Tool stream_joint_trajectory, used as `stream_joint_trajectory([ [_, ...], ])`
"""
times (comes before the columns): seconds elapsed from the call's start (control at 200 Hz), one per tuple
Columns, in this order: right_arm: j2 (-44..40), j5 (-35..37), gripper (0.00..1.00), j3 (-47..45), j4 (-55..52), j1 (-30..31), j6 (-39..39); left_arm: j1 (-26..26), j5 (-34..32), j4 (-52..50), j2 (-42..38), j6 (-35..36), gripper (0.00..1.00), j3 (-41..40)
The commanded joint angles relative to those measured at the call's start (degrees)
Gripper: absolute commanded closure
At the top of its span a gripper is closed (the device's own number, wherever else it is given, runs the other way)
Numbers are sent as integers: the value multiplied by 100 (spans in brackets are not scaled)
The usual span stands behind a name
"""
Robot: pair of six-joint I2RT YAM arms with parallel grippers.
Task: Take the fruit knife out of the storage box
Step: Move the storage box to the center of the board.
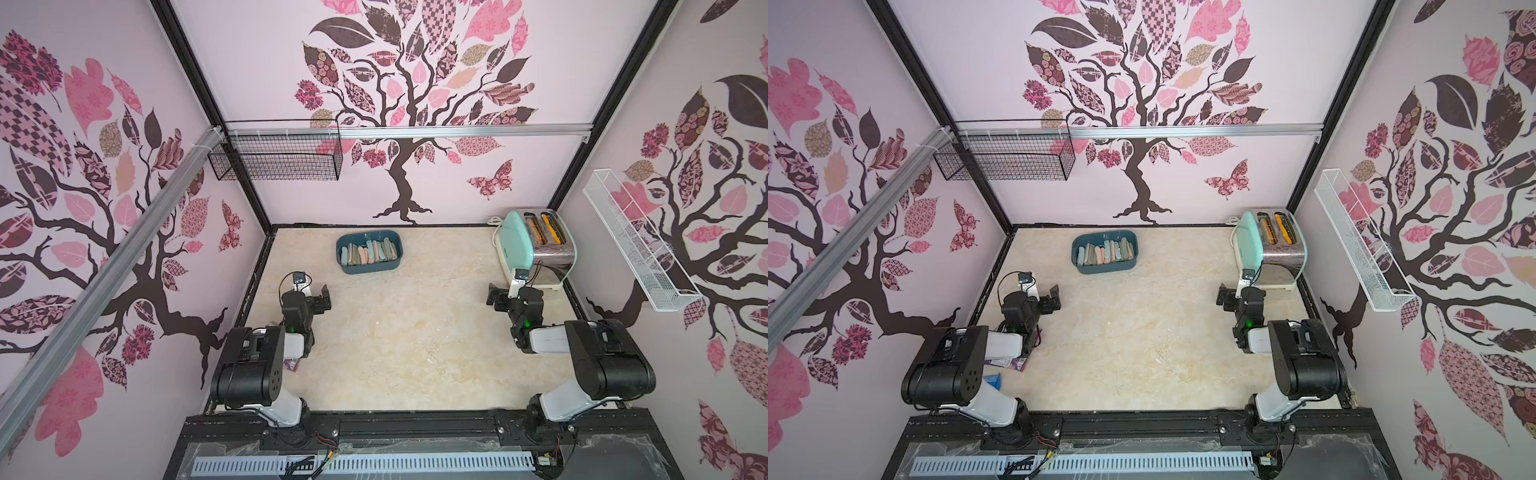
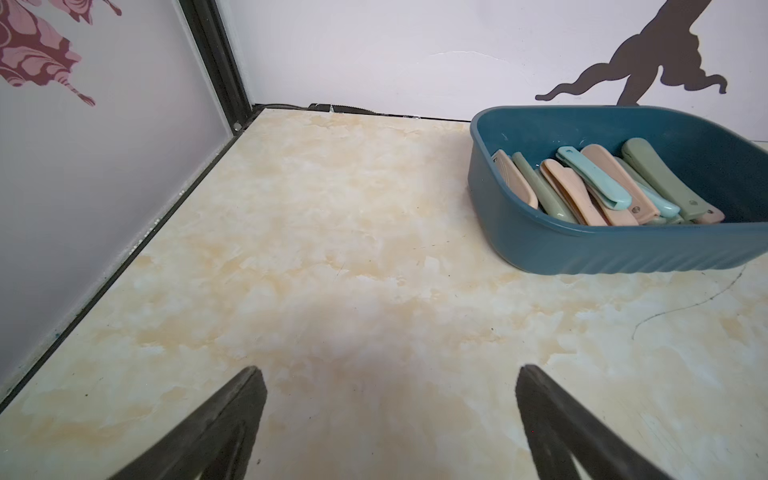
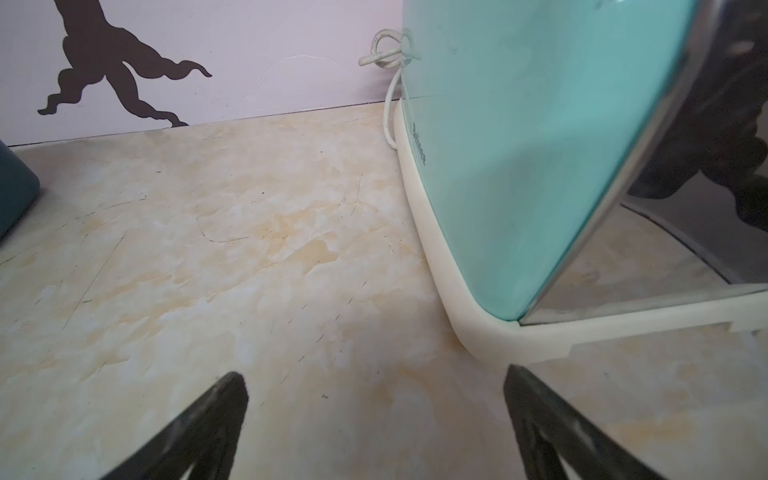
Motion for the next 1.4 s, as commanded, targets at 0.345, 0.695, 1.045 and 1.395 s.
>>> stream_joint_trajectory([
  [0.345, -92, -9, 1, 137, 21, -22, -24, 11, 44, 18, -42, 29, 2, 52],
  [0.695, -84, -7, 1, 139, 11, -22, -29, 11, 32, 415, 95, 9, 2, -9],
  [1.045, -556, 1930, 1, 207, -177, 620, -169, -146, 36, -2162, -919, 73, 4, 972],
  [1.395, -773, 726, 1, 3939, -6047, 931, 2138, -354, 75, -7751, 136, -810, 2, 4969],
])
